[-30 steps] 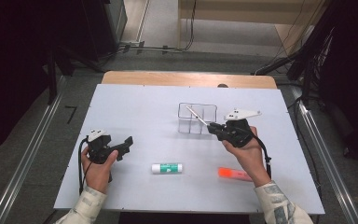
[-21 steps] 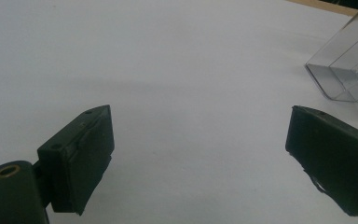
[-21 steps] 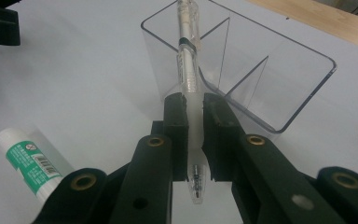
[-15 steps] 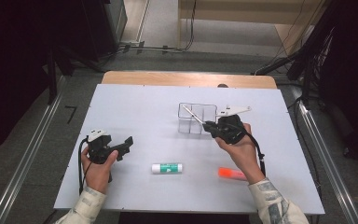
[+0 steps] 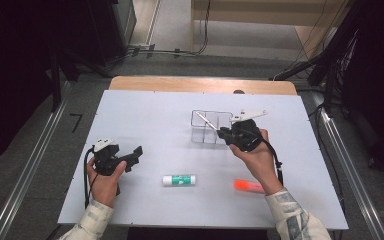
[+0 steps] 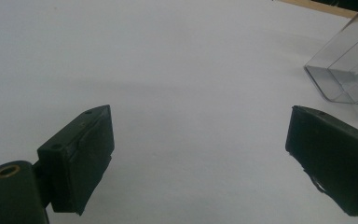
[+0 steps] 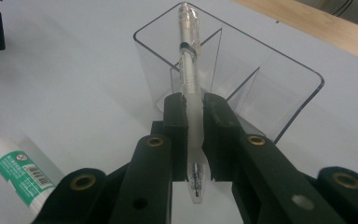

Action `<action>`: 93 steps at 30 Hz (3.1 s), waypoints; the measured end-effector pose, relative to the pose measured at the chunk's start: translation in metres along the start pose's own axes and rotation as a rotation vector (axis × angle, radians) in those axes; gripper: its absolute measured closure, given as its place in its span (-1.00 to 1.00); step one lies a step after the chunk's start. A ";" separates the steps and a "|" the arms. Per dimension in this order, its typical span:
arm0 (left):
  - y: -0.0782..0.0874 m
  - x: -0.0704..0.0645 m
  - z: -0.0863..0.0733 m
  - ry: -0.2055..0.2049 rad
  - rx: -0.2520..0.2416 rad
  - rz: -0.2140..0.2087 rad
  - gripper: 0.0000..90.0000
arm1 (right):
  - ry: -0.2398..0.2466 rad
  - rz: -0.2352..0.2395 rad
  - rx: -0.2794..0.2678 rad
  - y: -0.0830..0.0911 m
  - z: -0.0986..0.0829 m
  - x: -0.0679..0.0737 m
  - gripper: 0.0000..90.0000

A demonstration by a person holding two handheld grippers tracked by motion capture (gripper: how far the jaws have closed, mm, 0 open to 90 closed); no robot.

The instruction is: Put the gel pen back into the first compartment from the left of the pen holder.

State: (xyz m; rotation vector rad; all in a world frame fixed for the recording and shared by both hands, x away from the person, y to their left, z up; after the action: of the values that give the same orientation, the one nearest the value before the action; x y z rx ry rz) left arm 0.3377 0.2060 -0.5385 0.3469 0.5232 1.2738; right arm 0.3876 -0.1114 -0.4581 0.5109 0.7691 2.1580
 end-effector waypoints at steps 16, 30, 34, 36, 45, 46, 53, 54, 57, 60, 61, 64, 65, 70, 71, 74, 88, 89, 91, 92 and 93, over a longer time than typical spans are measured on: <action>0.000 -0.001 0.000 -0.003 0.001 -0.003 -0.82 | 0.014 -0.019 0.025 -0.001 0.007 0.002 0.74; 0.000 -0.001 0.001 -0.003 -0.002 -0.004 -0.82 | 0.030 -0.029 0.041 -0.004 0.018 0.005 0.74; 0.000 -0.001 0.001 -0.003 -0.002 -0.004 -0.82 | 0.033 -0.033 0.032 -0.003 0.025 0.007 0.74; 0.000 -0.002 0.001 -0.003 -0.003 -0.006 -0.82 | 0.030 -0.033 0.029 -0.003 0.029 0.008 0.74; 0.000 -0.001 0.000 -0.002 -0.001 -0.005 -0.82 | 0.036 -0.006 0.026 -0.014 0.043 0.017 0.59; 0.000 -0.001 0.000 -0.002 -0.001 -0.006 -0.82 | 0.027 0.006 0.025 -0.016 0.044 0.018 0.56; 0.000 0.000 0.000 -0.004 0.001 -0.006 -0.82 | -0.016 0.052 0.020 -0.021 0.044 0.016 0.42; 0.000 0.000 0.000 -0.005 0.001 -0.007 -0.82 | -0.016 0.051 0.014 -0.021 0.044 0.015 0.37; 0.000 0.000 0.000 -0.005 0.001 -0.007 -0.82 | -0.028 0.065 -0.004 -0.018 0.043 0.014 0.30; 0.000 -0.001 0.000 -0.002 -0.001 -0.006 -0.82 | -0.027 0.060 -0.015 -0.016 0.040 0.011 0.27; 0.000 -0.001 0.000 -0.002 -0.002 -0.005 -0.82 | -0.026 0.060 -0.021 -0.015 0.039 0.010 0.25; -0.001 -0.001 0.000 -0.002 0.000 -0.006 -0.82 | -0.034 0.060 -0.040 -0.012 0.035 0.006 0.09; -0.001 -0.001 0.000 -0.001 -0.001 -0.007 -0.82 | -0.039 0.060 -0.045 -0.011 0.033 0.005 0.03; -0.001 -0.001 0.000 -0.004 0.001 -0.005 -0.82 | -0.059 0.047 -0.052 -0.008 0.024 -0.001 -0.14; -0.001 -0.001 0.000 -0.004 0.001 -0.005 -0.82 | -0.062 0.040 -0.053 -0.008 0.022 -0.002 -0.17; -0.001 -0.001 0.000 -0.003 0.002 -0.005 -0.82 | -0.078 0.044 -0.050 -0.006 0.015 -0.004 -0.18; -0.001 -0.001 -0.001 -0.001 0.004 -0.008 -0.82 | -0.103 0.034 -0.038 0.008 -0.032 -0.016 -0.24; -0.001 -0.002 -0.001 -0.002 0.004 -0.007 -0.82 | -0.102 0.032 -0.039 0.009 -0.035 -0.018 -0.24; -0.001 -0.002 -0.001 -0.003 0.004 -0.007 -0.82 | -0.110 0.023 -0.045 0.013 -0.041 -0.021 -0.25; -0.001 -0.002 -0.001 -0.002 0.004 -0.007 -0.82 | -0.111 0.017 -0.050 0.015 -0.043 -0.023 -0.25; -0.001 -0.002 -0.001 -0.002 0.004 -0.007 -0.82 | -0.112 0.015 -0.057 0.017 -0.045 -0.025 -0.25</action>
State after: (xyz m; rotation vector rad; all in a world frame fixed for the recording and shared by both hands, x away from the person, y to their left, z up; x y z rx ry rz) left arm 0.3380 0.2040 -0.5392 0.3500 0.5248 1.2657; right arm 0.3683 -0.1559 -0.4827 0.6038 0.6422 2.1387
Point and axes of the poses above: each handheld gripper's, and its own axes: y roughly backward along the jaws, z roughly out of its top, x roughly to its left, the point moved 8 cm from there along -y, roughly forward along the jaws, and after that the axes turned 8 degrees about -y, right-handed, at the moved point
